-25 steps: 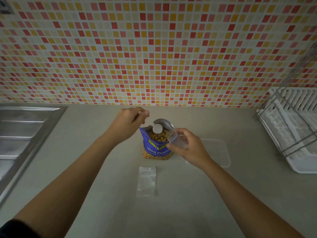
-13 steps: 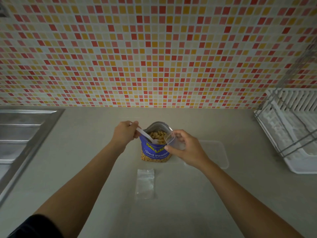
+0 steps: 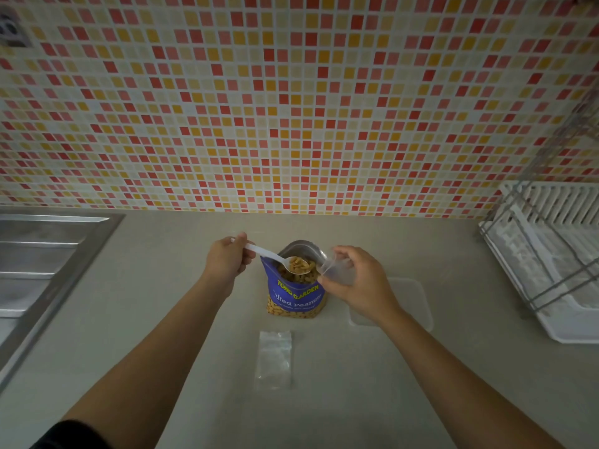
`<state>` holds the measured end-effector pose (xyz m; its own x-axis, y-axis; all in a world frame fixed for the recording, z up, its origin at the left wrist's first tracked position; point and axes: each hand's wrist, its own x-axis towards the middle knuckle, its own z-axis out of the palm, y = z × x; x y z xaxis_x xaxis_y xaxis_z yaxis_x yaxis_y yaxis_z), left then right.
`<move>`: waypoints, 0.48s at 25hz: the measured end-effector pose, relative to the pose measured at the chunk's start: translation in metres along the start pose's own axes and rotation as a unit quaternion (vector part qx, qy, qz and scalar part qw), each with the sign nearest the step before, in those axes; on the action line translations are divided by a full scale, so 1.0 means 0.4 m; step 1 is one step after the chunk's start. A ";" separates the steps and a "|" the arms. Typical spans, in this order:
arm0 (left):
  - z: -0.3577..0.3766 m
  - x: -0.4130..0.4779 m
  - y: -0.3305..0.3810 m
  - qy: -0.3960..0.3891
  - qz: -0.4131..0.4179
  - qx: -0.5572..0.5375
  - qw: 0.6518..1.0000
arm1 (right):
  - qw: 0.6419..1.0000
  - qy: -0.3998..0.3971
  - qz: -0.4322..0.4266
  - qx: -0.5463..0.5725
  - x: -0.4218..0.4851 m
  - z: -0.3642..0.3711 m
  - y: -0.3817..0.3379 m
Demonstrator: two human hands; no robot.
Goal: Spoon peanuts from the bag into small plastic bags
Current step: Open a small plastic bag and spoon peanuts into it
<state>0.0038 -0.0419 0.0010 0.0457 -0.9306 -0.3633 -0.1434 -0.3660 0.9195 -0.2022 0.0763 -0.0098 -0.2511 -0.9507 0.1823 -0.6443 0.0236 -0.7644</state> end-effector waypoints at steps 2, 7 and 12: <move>-0.009 0.003 0.022 0.006 0.009 -0.015 1.000 | 0.998 -0.013 -0.016 -0.051 0.008 0.010 -0.004; -0.025 0.008 0.103 -0.014 0.047 -0.024 0.998 | 0.998 0.005 -0.014 -0.060 0.026 0.039 -0.034; 0.000 -0.087 0.178 -0.033 0.240 0.133 0.961 | 0.996 0.039 0.008 0.074 0.027 0.064 -0.068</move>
<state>-0.0082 -0.0356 0.0791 -0.1498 -0.9858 0.0758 -0.3797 0.1281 0.9162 -0.1690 0.0574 -0.0027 -0.3205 -0.9231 0.2128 -0.5275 -0.0126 -0.8494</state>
